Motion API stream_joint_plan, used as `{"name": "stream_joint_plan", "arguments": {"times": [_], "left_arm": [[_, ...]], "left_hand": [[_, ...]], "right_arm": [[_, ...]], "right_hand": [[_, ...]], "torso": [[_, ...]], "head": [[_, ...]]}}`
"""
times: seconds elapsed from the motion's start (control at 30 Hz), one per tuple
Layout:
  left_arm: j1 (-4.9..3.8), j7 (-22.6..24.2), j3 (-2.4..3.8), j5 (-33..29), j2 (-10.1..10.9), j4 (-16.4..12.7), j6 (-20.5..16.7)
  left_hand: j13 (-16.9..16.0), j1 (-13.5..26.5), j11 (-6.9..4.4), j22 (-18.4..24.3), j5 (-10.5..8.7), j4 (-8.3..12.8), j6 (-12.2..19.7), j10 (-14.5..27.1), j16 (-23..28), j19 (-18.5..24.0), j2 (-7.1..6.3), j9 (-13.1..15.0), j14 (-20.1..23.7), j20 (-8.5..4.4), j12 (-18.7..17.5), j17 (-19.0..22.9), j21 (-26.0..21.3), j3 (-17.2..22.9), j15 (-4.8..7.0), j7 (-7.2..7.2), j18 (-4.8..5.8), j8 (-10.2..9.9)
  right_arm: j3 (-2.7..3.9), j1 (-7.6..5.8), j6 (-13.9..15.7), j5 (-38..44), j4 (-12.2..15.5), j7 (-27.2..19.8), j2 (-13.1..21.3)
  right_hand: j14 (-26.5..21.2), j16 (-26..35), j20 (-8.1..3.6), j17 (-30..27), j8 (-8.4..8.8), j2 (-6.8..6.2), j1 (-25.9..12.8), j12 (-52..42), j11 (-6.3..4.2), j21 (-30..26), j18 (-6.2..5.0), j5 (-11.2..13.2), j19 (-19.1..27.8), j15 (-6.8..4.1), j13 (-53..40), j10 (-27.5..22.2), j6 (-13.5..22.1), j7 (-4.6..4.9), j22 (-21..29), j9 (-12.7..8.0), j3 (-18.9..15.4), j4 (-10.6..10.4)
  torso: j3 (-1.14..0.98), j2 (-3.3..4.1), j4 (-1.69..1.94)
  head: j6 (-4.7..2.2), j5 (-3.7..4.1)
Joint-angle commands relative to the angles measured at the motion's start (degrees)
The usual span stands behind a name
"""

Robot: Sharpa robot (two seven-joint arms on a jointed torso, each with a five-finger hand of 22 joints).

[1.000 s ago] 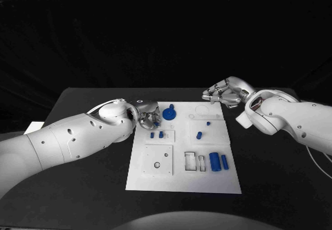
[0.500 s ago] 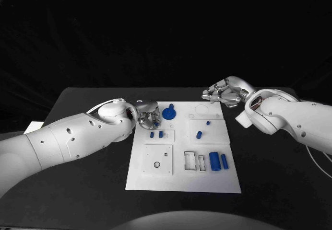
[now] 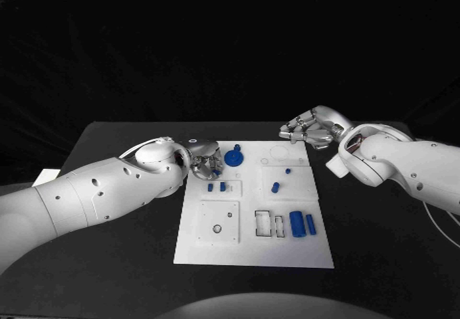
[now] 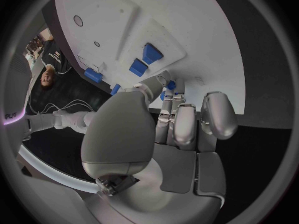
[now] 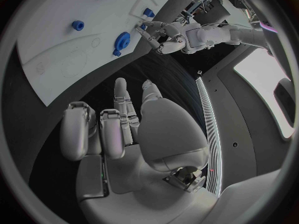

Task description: Assemble the parts on the task board

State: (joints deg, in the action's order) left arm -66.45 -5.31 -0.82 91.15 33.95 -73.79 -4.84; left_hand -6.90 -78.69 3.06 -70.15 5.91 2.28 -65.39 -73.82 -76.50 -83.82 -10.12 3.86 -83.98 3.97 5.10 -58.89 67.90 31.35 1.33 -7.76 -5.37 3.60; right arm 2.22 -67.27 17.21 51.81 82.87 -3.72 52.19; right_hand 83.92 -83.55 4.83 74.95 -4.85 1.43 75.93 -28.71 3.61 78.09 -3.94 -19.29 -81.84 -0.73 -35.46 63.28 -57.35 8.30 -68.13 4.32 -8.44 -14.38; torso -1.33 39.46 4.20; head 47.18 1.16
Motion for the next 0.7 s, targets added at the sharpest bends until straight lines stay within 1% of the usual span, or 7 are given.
{"name": "stream_joint_plan", "arguments": {"times": [0.03, 0.27, 0.7], "left_arm": [[-0.01, 0.9, 0.01, -0.4, -0.1, -0.2, 0.1], [-0.01, 0.9, 0.01, -0.4, -0.1, -0.2, 0.3], [-0.02, 1.1, 0.01, -0.4, -0.1, -0.3, -0.3]], "left_hand": [[0.0, -0.1, 0.19, 0.0, 0.05, 0.1, 0.3, -0.2, -0.1, -1.4, -0.61, -0.1, -0.4, -0.13, 0.1, -0.1, 0.3, -0.3, 0.36, 0.05, 0.74, -0.1], [-0.1, -0.1, 0.23, -0.1, 0.05, 0.1, 0.5, -0.2, -0.1, -1.4, -0.65, -0.1, -0.4, -0.12, 0.0, -0.1, 0.3, -0.3, 0.33, 0.00, 0.75, -0.1], [-0.2, 0.2, 0.30, -0.1, 0.02, 0.0, 0.7, -0.1, 0.0, -1.4, -0.82, -0.1, -0.4, -0.07, -0.1, 0.0, 0.3, -0.5, 0.26, -0.05, 0.76, 0.0]], "right_arm": [[0.01, 0.03, -0.4, 0.1, 0.0, -0.5, -0.1], [0.01, 0.03, -0.4, 0.1, 0.0, -0.5, -0.1], [0.01, 0.03, -0.5, 0.1, -0.1, -0.6, -0.1]], "right_hand": [[4.2, 0.2, 0.02, 6.7, 0.22, 0.54, 0.2, 0.3, 0.00, -0.3, -0.48, 0.1, 0.3, -0.20, 0.1, 0.5, -0.3, 0.10, 0.1, -0.1, -0.3, 0.1], [4.2, 0.2, 0.02, 6.7, 0.22, 0.54, 0.2, 0.3, 0.00, -0.3, -0.48, 0.1, 0.3, -0.20, 0.1, 0.5, -0.3, 0.10, 0.1, -0.1, -0.3, 0.1], [4.2, 0.2, 0.02, 6.7, 0.22, 0.54, 0.2, 0.3, 0.00, -0.3, -0.48, 0.1, 0.3, -0.20, 0.1, 0.5, -0.3, 0.10, 0.1, -0.1, -0.3, 0.1]], "torso": [[-0.03, 0.02, 0.01], [-0.05, 0.01, -0.05], [-0.03, 0.04, 0.00]], "head": [[0.00, 0.01], [-0.01, 0.03], [0.02, 0.10]]}}
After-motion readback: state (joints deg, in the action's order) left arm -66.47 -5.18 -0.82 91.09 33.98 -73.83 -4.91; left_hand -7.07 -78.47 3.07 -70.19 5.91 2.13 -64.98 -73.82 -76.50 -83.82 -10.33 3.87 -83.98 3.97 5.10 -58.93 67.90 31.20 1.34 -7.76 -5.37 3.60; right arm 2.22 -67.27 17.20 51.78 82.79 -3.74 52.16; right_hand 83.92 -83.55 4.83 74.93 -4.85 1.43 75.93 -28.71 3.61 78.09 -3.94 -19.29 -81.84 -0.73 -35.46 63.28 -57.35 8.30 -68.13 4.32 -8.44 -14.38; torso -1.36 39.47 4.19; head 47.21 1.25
